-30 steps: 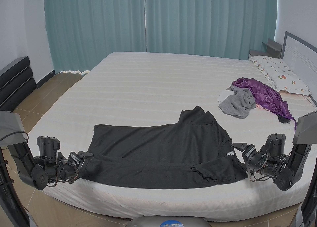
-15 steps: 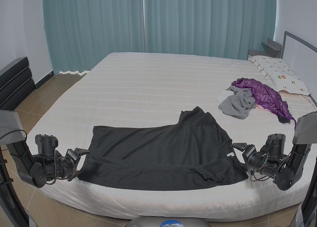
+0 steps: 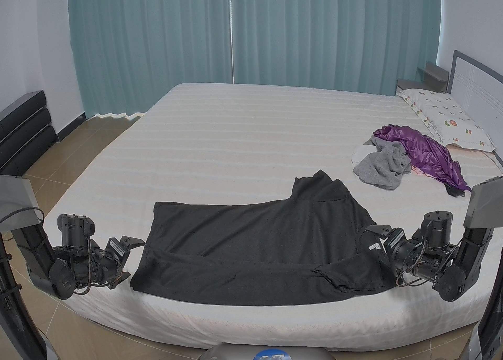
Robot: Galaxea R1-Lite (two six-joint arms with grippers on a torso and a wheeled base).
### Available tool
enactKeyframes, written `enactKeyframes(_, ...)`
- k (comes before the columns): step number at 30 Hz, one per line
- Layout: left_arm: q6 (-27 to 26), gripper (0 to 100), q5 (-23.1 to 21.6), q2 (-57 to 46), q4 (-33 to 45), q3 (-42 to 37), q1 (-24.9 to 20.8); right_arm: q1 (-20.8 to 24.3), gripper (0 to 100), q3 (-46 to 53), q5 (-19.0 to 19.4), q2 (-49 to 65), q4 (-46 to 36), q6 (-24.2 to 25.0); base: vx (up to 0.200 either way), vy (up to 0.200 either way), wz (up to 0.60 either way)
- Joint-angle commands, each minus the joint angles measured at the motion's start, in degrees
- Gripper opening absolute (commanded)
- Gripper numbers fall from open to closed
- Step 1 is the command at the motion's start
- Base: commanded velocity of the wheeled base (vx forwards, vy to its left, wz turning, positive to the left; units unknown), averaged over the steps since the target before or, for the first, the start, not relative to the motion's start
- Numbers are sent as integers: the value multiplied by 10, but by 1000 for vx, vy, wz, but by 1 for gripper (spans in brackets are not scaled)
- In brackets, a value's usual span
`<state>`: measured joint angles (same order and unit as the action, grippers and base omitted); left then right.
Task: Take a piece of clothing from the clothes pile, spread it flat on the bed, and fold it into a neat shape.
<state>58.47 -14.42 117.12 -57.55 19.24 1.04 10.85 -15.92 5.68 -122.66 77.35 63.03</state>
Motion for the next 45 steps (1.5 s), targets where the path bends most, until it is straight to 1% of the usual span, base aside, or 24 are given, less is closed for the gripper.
enactKeyframes(1, 1, 100, -1, 0, 0, 2, -3, 0, 100, -2, 0, -1, 0, 0, 0, 0, 0)
enactKeyframes(6, 0, 100, 0, -1, 0, 5, -9, 0, 100, -2, 0, -1, 0, 0, 0, 0, 0)
enactKeyframes(15, 2, 100, 0, -1, 0, 2, -13, 0, 100, -2, 0, -1, 0, 0, 0, -200, 0)
enactKeyframes(27, -2, 100, 2, -4, 0, 3, -12, 1, 100, -1, 0, -6, 0, 0, 0, 0, 0)
enactKeyframes(33, -1, 100, 2, -27, 0, 2, -9, 2, 100, 1, 0, -5, 0, 0, 200, 0, 0)
enactKeyframes(35, -2, 100, 3, -53, 0, 3, -8, 1, 100, 1, 0, -6, 0, 0, 0, 0, 0)
enactKeyframes(39, -6, 100, 2, -70, 1, 14, -1, 0, 100, 1, 3, -6, 0, 0, 0, 0, 0)
enactKeyframes(43, -46, 100, 2, -57, 8, 62, 14, -1, 100, 7, 27, -6, 1, 1, 0, 0, 0)
enactKeyframes(45, -56, 100, 1, -37, 10, 86, 18, -5, 100, 6, 29, -7, 1, 1, 0, 0, 0)
